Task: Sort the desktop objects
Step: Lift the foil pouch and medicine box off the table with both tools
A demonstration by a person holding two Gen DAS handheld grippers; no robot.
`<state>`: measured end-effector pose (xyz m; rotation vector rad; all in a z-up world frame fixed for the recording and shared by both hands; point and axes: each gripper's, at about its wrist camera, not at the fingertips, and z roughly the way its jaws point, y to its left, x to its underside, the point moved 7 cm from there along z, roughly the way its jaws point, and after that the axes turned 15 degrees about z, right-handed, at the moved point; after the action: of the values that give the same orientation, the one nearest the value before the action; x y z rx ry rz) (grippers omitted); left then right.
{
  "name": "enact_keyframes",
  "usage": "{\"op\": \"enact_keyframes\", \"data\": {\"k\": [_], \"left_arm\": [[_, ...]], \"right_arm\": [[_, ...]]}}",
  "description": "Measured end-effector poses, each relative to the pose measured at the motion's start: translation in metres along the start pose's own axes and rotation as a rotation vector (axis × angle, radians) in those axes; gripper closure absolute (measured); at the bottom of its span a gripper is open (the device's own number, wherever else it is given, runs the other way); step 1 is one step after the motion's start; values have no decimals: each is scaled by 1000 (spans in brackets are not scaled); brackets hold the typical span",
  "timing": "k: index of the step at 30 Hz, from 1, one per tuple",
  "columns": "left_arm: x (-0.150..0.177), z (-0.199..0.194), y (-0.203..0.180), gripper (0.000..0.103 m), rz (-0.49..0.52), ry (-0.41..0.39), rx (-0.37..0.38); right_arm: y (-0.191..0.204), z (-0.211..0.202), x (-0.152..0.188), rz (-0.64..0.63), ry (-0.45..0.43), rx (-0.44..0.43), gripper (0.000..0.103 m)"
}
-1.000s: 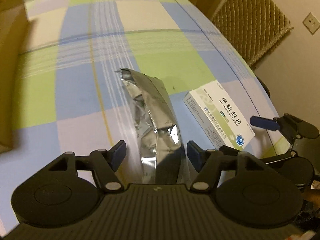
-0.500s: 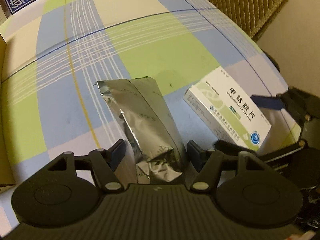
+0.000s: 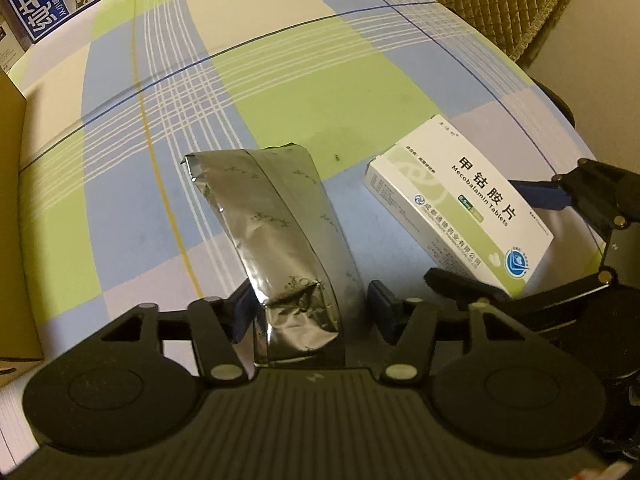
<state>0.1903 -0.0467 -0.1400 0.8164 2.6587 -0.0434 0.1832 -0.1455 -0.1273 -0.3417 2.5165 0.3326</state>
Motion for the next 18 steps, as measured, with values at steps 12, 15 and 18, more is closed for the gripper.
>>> {"op": "enact_keyframes", "data": {"k": [12, 15, 18], "left_arm": [[13, -6, 2, 56, -2, -17, 4], [12, -5, 5, 53, -14, -20, 8], [9, -3, 6, 51, -11, -23, 2]], "right_arm": [[-6, -2, -4, 10, -12, 6, 34], [-6, 0, -5, 1, -11, 5, 32], [-6, 2, -7, -10, -14, 8, 30]]}}
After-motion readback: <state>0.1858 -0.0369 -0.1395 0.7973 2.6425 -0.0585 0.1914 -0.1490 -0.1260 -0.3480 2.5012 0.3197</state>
